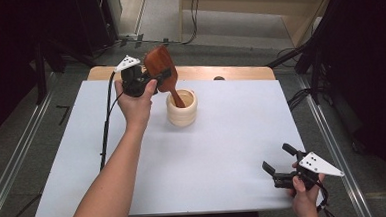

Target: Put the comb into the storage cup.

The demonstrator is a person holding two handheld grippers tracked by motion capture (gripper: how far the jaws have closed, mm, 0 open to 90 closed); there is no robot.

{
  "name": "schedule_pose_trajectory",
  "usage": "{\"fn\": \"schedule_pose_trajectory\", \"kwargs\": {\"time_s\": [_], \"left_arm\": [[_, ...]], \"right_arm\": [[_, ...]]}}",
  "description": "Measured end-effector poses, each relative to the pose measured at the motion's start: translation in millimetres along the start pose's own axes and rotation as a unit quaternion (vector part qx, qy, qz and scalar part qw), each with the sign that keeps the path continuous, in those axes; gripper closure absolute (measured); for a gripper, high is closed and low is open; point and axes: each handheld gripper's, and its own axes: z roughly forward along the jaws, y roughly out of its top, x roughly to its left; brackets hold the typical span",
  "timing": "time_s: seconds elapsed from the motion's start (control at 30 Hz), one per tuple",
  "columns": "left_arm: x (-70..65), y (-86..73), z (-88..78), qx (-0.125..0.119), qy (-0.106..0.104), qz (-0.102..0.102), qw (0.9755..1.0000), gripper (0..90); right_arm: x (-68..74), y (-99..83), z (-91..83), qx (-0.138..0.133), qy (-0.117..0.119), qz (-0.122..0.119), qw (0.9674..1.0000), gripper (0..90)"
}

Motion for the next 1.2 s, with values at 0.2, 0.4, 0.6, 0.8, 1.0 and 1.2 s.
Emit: {"fn": "schedule_pose_trajectory", "kwargs": {"time_s": [0.2, 0.4, 0.6, 0.8, 1.0, 1.2], "left_arm": [[0.7, -8.8, 7.2, 0.009, 0.003, 0.003, 1.0, 57.7], [-2.2, -16.2, 16.6, 0.017, 0.002, 0.004, 0.9998, 57.6], [-2.5, -27.9, 25.3, 0.026, -0.001, -0.008, 0.9996, 57.6], [0.1, -36.3, 30.1, 0.031, -0.002, -0.026, 0.9992, 57.5], [8.6, -38.9, 30.5, 0.029, -0.01, -0.042, 0.9986, 53.0], [13.5, -36.0, 26.8, 0.027, 0.005, -0.048, 0.9985, 39.0]], "right_arm": [[0.0, 0.0, 0.1, 0.0, 0.0, 0.0, 1.0, 0.0], [-0.2, 0.0, 0.2, 0.0, 0.002, 0.0, 1.0, 0.0], [-0.1, 0.0, 0.2, -0.001, 0.002, 0.0, 1.0, 0.0], [0.1, 0.2, 0.3, -0.001, 0.003, 0.001, 1.0, 0.0], [-0.3, 0.3, 0.9, -0.002, 0.001, -0.001, 1.0, 0.0], [-0.5, 0.2, 1.0, -0.002, 0.001, -0.001, 1.0, 0.0]]}}
